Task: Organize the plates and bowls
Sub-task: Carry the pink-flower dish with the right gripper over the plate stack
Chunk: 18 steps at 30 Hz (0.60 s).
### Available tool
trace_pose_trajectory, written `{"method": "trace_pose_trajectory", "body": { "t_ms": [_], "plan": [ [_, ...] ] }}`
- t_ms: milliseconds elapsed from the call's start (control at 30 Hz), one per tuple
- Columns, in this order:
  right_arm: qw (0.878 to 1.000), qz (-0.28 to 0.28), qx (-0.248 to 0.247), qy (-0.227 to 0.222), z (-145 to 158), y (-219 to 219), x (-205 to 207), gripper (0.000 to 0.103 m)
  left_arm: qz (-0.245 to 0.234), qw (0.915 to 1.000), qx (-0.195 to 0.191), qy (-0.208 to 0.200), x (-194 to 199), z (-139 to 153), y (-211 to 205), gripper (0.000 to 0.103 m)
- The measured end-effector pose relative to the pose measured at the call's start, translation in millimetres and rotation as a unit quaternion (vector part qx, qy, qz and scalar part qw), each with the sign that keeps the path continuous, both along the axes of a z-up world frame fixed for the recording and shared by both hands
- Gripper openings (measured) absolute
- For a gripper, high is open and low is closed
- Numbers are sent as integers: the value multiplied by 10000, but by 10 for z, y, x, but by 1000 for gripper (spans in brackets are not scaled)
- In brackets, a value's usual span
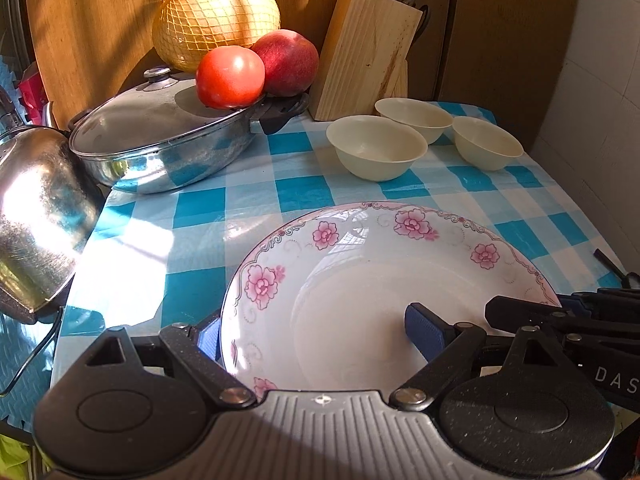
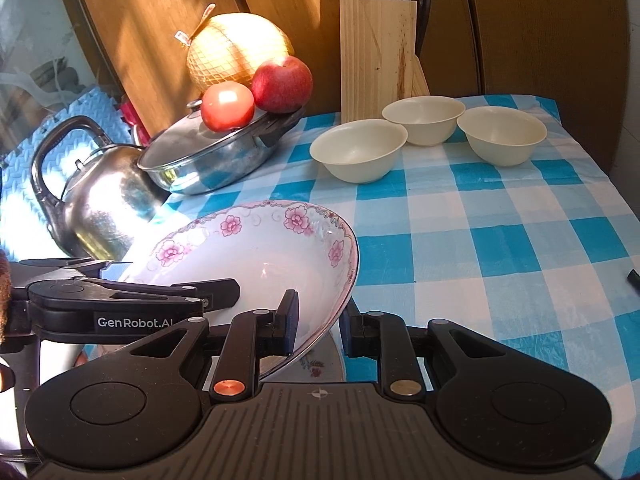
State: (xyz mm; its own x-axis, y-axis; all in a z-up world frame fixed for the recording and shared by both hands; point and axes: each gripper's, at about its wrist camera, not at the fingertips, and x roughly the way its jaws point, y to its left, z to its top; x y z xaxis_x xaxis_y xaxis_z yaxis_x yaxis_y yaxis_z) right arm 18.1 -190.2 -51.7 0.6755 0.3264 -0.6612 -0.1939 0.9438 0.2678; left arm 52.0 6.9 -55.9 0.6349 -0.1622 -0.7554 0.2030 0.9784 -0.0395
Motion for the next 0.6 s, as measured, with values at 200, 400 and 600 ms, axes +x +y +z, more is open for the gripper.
{"method": "trace_pose_trajectory", "body": {
  "t_ms": [200,400,600],
  "plan": [
    [10000,-46,17,69,-56,-47,-167,28,-72,10000,21,39,-165,-67,-38,84],
    [9999,-23,-26,104,-100,-54,-314,28,-110,9999,26,113,-273,-120,-45,84],
    [9999,4,-89,107,-122,-33,-402,28,-138,9998,43,137,-323,-142,-45,84]
  ]
}}
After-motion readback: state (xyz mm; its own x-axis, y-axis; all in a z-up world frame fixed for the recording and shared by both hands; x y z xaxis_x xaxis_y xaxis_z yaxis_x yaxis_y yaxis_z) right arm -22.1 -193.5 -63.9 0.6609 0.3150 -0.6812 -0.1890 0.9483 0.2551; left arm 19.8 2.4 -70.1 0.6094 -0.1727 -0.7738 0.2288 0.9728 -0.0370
